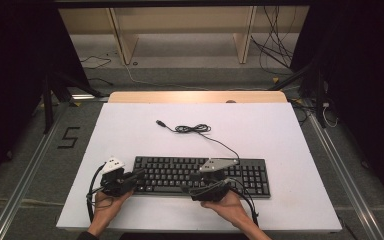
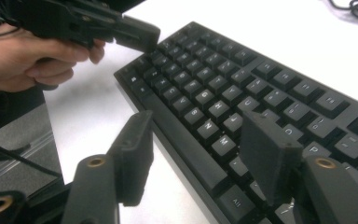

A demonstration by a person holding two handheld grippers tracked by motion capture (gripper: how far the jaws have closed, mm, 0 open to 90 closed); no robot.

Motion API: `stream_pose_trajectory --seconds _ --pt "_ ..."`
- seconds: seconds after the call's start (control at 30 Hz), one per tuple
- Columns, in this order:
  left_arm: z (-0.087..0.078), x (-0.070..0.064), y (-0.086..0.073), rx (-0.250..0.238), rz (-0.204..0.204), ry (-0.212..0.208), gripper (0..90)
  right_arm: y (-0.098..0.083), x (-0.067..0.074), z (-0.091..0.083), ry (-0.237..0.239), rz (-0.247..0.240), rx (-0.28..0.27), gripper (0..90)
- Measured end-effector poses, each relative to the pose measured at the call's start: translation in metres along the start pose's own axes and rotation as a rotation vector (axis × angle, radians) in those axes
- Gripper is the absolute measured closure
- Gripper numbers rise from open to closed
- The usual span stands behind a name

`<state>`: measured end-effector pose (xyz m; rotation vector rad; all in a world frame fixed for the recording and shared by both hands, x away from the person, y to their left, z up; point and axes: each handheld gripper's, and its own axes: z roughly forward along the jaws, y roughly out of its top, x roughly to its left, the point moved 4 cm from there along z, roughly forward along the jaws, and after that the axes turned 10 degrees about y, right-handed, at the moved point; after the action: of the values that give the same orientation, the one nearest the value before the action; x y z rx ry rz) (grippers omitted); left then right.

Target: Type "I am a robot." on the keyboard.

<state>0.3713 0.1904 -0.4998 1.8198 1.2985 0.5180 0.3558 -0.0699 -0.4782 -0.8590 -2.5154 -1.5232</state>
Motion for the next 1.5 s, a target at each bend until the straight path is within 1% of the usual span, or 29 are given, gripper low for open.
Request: stream_pose_trajectory --seconds 0.13,0.17,0.33,0.5,0.6,0.67,0.87,1.07,1.13,1.17,1.5 --pt "0.002 0.0 -0.001 0.011 0.007 0.002 88.7 0.001 0.002 -0.005 -0.006 -0.011 -0.018 41.6" --pt "0.003 0.0 -0.001 0.011 0.005 0.001 88.7 0.001 0.002 -0.006 -0.009 -0.019 -0.019 40.9" --pt "0.005 0.0 -0.001 0.022 0.012 0.0 88.9 -0.001 0.003 -0.01 -0.018 -0.026 -0.017 37.5" --pt "0.008 -0.001 -0.001 0.029 0.015 0.002 88.9 -0.003 0.004 -0.013 -0.025 -0.023 -0.015 35.7" --pt "0.011 -0.001 -0.001 0.038 0.017 0.003 88.9 -0.004 0.005 -0.013 -0.029 -0.026 -0.014 35.0" --pt "0.012 -0.001 -0.001 0.047 0.025 0.007 88.9 -0.004 0.005 -0.014 -0.03 -0.025 -0.015 34.7" --pt "0.015 -0.001 -0.003 0.063 0.028 0.007 88.9 -0.005 0.005 -0.016 -0.03 -0.025 -0.019 34.3" --pt "0.015 -0.002 -0.003 0.064 0.023 0.006 88.9 -0.006 0.006 -0.016 -0.031 -0.026 -0.018 34.0" --pt "0.015 -0.002 -0.003 0.07 0.029 0.007 88.9 -0.006 0.006 -0.016 -0.031 -0.024 -0.016 34.0" --pt "0.016 -0.002 -0.004 0.081 0.031 0.01 88.9 -0.006 0.006 -0.016 -0.031 -0.025 -0.016 34.0" --pt "0.017 -0.002 -0.004 0.085 0.032 0.01 89.1 -0.006 0.006 -0.015 -0.032 -0.025 -0.01 34.0"
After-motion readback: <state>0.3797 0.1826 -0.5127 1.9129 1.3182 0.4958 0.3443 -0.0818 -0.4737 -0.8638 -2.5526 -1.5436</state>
